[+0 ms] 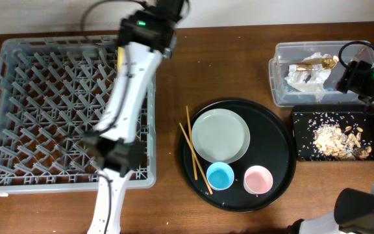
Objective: Sort waste into correct bins and load items into the dishwasher rack
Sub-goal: 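Place the yellow bowl upright at the back of the dish rack with the left gripper, then grasp the white plate from the round tray with the left gripper and lift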
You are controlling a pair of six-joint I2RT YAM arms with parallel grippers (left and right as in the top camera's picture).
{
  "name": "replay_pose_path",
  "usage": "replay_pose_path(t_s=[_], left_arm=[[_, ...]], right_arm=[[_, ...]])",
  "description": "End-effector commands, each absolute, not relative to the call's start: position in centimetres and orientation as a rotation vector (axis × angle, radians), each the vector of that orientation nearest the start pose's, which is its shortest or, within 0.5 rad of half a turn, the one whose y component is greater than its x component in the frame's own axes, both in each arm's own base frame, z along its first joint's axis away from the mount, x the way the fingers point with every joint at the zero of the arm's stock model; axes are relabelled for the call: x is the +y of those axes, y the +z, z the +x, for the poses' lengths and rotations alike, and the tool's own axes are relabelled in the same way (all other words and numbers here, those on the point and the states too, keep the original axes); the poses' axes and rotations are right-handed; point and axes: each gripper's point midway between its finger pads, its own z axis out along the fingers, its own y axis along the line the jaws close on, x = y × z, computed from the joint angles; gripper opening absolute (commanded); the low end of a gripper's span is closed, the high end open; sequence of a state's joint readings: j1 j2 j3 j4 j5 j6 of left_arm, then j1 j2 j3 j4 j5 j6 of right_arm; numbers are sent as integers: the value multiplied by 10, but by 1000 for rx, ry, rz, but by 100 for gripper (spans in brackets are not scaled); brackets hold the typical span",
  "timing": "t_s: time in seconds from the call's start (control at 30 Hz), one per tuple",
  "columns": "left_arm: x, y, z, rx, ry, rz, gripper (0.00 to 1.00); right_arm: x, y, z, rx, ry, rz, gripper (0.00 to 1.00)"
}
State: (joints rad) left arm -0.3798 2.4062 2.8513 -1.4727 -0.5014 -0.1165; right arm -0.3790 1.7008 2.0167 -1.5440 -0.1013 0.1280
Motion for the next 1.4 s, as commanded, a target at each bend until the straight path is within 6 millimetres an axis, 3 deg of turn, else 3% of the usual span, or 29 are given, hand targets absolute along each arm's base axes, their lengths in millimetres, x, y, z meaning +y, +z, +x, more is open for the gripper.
replay_pose_path(t_s=[0.0, 0.07, 0.13, 0.2, 0.23, 0.3, 0.43, 0.53, 0.67, 0.83, 1.17, 1.23, 1.37], left_arm=[[-125, 312, 503, 2433, -2, 147, 99], [-107, 306, 502, 2464, 40, 123, 99], [-85, 274, 505, 2553, 140, 88, 93], [-72, 247, 510, 2611, 199, 65, 57], [-67, 234, 511, 2641, 208, 44, 47], [-58, 212, 510, 2692, 225, 17, 44], [-49, 172, 514, 2748, 249, 1, 45], [-46, 162, 521, 2729, 280, -9, 54], [-45, 159, 524, 2726, 281, -12, 57], [-25, 159, 523, 2723, 390, -48, 62], [-5, 157, 515, 2760, 411, -88, 63], [-8, 156, 515, 2760, 408, -82, 63], [-31, 159, 524, 2722, 360, -35, 68]], right_arm=[[-116, 280, 331, 2699, 62, 679, 74], [-116, 280, 331, 2699, 63, 679, 74], [-115, 280, 331, 2698, 68, 678, 74], [-115, 280, 331, 2698, 68, 678, 74], [-115, 280, 331, 2698, 68, 678, 74], [-115, 280, 331, 2698, 68, 678, 75], [-115, 280, 331, 2698, 67, 678, 75], [-115, 280, 331, 2699, 67, 678, 78], [-115, 280, 331, 2699, 68, 679, 79], [-115, 280, 330, 2702, 69, 679, 79], [-114, 279, 329, 2706, 69, 680, 79], [-114, 279, 329, 2706, 70, 680, 79], [-114, 279, 329, 2707, 71, 680, 79]])
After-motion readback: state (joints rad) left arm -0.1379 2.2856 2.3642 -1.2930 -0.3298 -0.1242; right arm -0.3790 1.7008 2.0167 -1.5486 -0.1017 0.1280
